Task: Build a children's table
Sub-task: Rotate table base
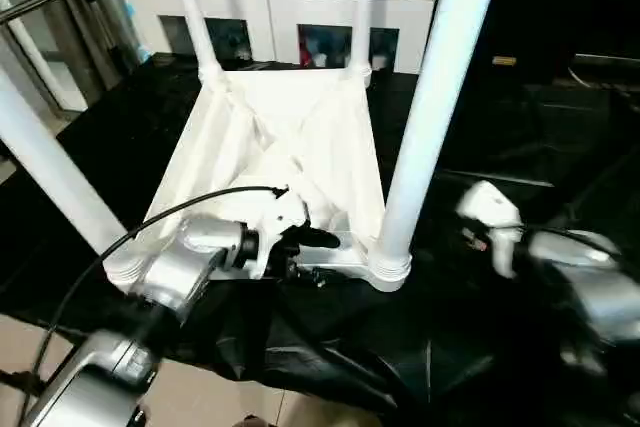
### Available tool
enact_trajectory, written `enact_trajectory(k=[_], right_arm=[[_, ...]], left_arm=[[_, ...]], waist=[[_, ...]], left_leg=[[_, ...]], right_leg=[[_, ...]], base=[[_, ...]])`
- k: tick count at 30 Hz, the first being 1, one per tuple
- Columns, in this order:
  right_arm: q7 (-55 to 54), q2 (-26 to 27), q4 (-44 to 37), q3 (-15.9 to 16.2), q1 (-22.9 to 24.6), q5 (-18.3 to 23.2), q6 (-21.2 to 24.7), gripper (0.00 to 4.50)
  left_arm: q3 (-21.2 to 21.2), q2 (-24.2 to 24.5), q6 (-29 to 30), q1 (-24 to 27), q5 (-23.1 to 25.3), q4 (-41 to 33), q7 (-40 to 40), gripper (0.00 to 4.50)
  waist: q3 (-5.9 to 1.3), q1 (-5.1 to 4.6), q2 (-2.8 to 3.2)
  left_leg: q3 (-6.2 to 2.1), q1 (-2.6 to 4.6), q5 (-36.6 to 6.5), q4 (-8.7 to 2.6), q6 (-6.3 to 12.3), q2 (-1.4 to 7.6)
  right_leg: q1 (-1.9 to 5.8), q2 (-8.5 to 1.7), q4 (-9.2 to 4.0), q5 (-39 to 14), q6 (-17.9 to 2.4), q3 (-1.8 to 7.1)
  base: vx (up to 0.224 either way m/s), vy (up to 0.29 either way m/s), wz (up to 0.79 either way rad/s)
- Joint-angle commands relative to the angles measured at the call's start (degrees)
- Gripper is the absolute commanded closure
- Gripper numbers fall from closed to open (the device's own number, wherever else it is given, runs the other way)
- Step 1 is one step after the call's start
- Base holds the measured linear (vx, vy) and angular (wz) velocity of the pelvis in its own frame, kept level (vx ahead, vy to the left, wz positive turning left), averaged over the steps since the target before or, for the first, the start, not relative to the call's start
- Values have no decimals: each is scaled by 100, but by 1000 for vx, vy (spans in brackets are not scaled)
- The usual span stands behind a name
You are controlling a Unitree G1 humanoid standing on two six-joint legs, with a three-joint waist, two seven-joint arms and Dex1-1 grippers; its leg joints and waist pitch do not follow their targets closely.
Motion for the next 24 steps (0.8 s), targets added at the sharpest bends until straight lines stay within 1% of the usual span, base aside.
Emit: enact_trajectory(k=[1, 2, 3, 4, 6, 7, 9, 10, 11, 13, 14, 15, 16, 17, 18, 19, 20, 21, 22, 23, 24], right_arm=[[268, -168, -544, -67, 118, 237, 237, 0], [272, -171, -552, -67, 122, 240, 241, 0], [374, -271, -738, -80, 226, 312, 315, 0], [397, -307, -799, -92, 268, 333, 338, 0], [425, -400, -945, -133, 369, 410, 469, 0], [432, -413, -964, -139, 382, 426, 498, 0], [468, -438, -1014, -156, 413, 468, 574, 0], [489, -450, -1045, -165, 428, 488, 616, 0], [489, -462, -1082, -168, 439, 503, 652, 0], [487, -476, -1170, -172, 460, 553, 753, 0], [482, -481, -1199, -169, 460, 573, 789, 0], [482, -481, -1200, -168, 460, 575, 792, 0], [473, -483, -1238, -160, 455, 611, 847, 0], [467, -487, -1259, -158, 459, 622, 868, 0], [465, -488, -1265, -157, 460, 625, 874, 0], [467, -486, -1275, -155, 455, 630, 894, 0], [468, -484, -1280, -151, 449, 631, 908, 0], [471, -487, -1287, -147, 441, 642, 928, 0], [479, -488, -1282, -137, 430, 651, 941, 0], [480, -488, -1280, -134, 427, 651, 943, 0], [488, -489, -1280, -126, 421, 658, 954, 0]], left_arm=[[-68, 7, -197, -151, 200, 375, -55, 172], [-68, 6, -200, -153, 201, 381, -55, 176], [-67, 12, -198, -201, 219, 501, -106, 176], [-67, 21, -200, -218, 230, 545, -136, 186], [-34, 41, -237, -256, 235, 679, -239, 208], [-25, 43, -238, -260, 231, 697, -254, 216], [-3, 46, -242, -271, 236, 755, -303, 219], [12, 45, -252, -282, 247, 799, -334, 237], [27, 36, -273, -299, 248, 859, -372, 251], [99, 20, -241, -312, 163, 954, -546, 259], [116, 19, -213, -312, 135, 969, -610, 263], [116, 20, -211, -311, 135, 970, -613, 270], [104, 41, -200, -303, 157, 996, -676, 282], [96, 46, -202, -305, 178, 1019, -700, 293], [94, 47, -202, -306, 185, 1026, -708, 293], [88, 49, -212, -311, 208, 1054, -711, 305], [82, 53, -214, -316, 227, 1078, -712, 315], [75, 53, -223, -326, 253, 1114, -722, 326], [55, 66, -215, -339, 298, 1158, -742, 326], [52, 68, -212, -341, 309, 1166, -746, 336], [56, 69, -196, -349, 348, 1194, -769, 336]], waist=[[-368, 38, -87], [-365, 39, -86], [-363, 26, -70], [-369, 31, -58], [-354, 29, -60], [-352, 36, -49], [-356, 34, -45], [-357, 33, -33], [-355, 26, -37], [-355, 34, -39], [-355, 35, -56], [-355, 35, -56], [-360, 37, -43], [-359, 36, -42], [-360, 37, -39], [-363, 39, -55], [-362, 35, -46], [-363, 36, -48], [-363, 37, -49], [-354, 39, -52], [-348, 34, -66]], left_leg=[[40, 80, -1415, -347, 364, 4], [30, 58, -1377, -355, 382, 14], [31, 58, -1384, -355, 377, 10], [28, 68, -1401, -354, 374, 15], [30, 79, -1475, -368, 361, 21], [29, 84, -1525, -368, 349, 24], [22, 82, -1555, -378, 317, 26], [22, 84, -1580, -378, 313, 29], [21, 83, -1600, -384, 314, 30], [26, 82, -1569, -380, 315, 23], [26, 77, -1538, -382, 315, 24], [26, 77, -1538, -382, 315, 24], [24, 79, -1534, -379, 313, 31], [21, 77, -1516, -383, 319, 32], [21, 72, -1497, -382, 321, 32], [20, 69, -1466, -380, 331, 33], [21, 74, -1464, -382, 337, 37], [22, 76, -1462, -381, 340, 38], [26, 77, -1467, -379, 342, 35], [29, 81, -1500, -381, 337, 33], [28, 75, -1532, -389, 324, 33]], right_leg=[[319, -130, -439, -944, -1378, 95], [326, -146, -434, -950, -1370, 94], [322, -148, -448, -995, -1368, 91], [314, -150, -447, -1031, -1377, 90], [297, -138, -468, -1148, -1382, 92], [290, -144, -469, -1202, -1387, 94], [292, -149, -468, -1229, -1400, 87], [289, -151, -466, -1232, -1408, 89], [291, -152, -469, -1243, -1409, 88], [289, -154, -474, -1260, -1403, 91], [294, -157, -473, -1251, -1410, 89], [294, -157, -473, -1251, -1410, 89], [288, -163, -467, -1232, -1416, 91], [292, -160, -463, -1201, -1419, 91], [294, -160, -459, -1178, -1418, 91], [295, -164, -453, -1136, -1420, 91], [288, -163, -453, -1115, -1430, 91], [287, -161, -450, -1088, -1446, 91], [286, -160, -455, -1088, -1450, 91], [283, -162, -464, -1147, -1442, 93], [287, -164, -469, -1234, -1418, 93]], base=[[0, 0, 0], [0, 0, 0], [0, 0, 0], [0, 0, 0], [0, 0, 0], [0, 0, 0], [0, 0, 0], [0, 0, 0], [0, 0, 0], [0, 0, 0], [0, 0, 0], [0, 0, 0], [0, 0, 0], [0, 0, 0], [0, 0, 0], [0, 0, 0], [0, 0, 0], [0, 0, 0], [0, 0, 0], [0, 0, 0], [0, 0, 0]])
